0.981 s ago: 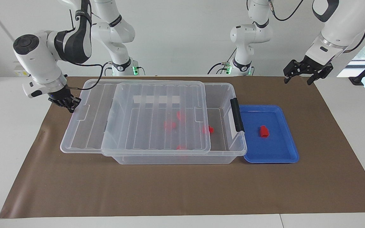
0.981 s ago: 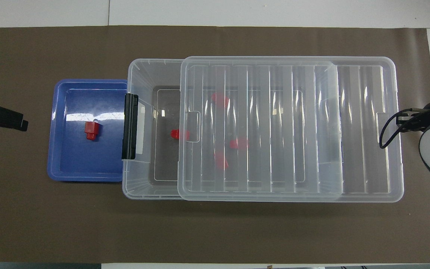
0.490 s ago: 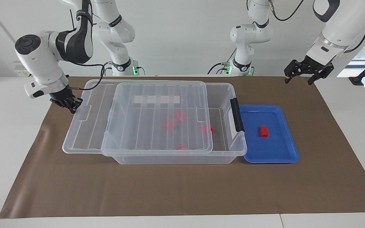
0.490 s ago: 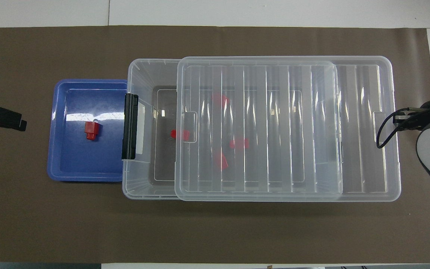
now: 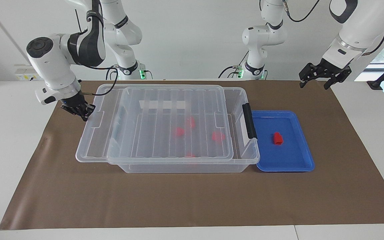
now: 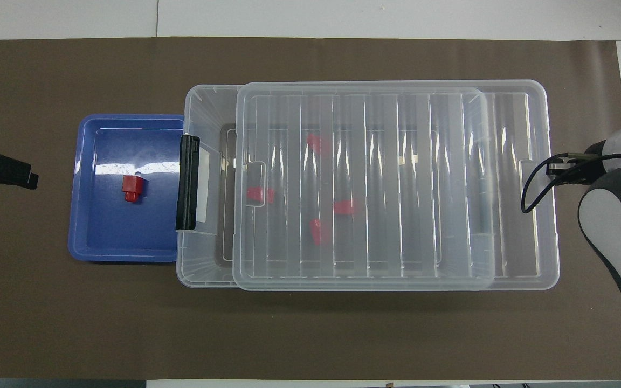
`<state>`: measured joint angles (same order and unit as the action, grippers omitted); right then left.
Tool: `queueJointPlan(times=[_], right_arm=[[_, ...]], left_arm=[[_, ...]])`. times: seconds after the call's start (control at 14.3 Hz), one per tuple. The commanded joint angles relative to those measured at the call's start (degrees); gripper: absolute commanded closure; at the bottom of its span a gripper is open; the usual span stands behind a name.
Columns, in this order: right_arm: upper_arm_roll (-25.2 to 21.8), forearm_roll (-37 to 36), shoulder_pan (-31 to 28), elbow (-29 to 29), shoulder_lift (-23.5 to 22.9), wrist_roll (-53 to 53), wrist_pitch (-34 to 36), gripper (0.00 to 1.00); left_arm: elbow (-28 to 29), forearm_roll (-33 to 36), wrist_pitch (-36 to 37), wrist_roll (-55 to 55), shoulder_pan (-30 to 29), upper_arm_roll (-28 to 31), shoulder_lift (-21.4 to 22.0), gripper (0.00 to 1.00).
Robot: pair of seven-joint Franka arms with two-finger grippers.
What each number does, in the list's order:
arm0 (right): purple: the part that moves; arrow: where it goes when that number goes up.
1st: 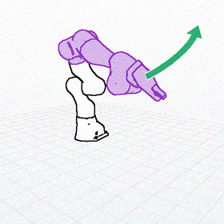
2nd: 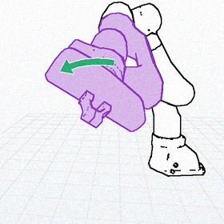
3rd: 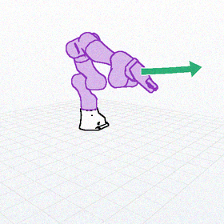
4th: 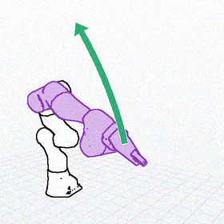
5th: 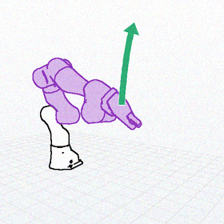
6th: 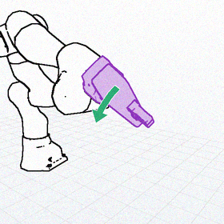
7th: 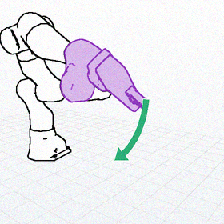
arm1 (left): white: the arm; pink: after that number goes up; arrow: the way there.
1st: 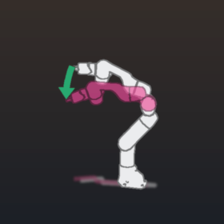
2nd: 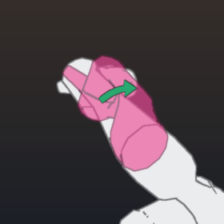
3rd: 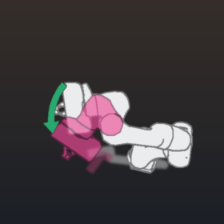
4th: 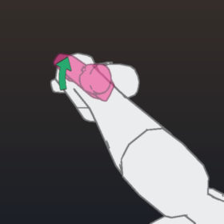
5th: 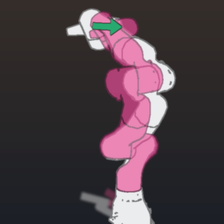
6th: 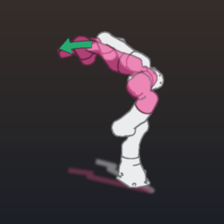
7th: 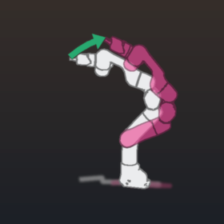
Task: Place red block in blue tray from box
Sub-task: 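Slide the clear lid back over the box with the right gripper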
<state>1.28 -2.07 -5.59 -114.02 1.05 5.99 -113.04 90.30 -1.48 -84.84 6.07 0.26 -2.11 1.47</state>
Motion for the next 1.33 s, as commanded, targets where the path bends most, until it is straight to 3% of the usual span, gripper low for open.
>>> queueJointPlan(times=[0.0, 1.26], right_arm=[[1.6, 1.1, -0.3, -1.5, 0.8, 2.8, -1.5, 1.0], [8.1, 2.7, -0.1, -1.9, 0.8, 12.7, -3.7, 1.0]], left_arm=[[2.0, 1.0, -0.6, 0.7, -0.2, 0.0, 1.8, 0.0], [2.0, 1.0, -0.6, 0.7, -0.3, 0.0, 1.8, 0.0]])
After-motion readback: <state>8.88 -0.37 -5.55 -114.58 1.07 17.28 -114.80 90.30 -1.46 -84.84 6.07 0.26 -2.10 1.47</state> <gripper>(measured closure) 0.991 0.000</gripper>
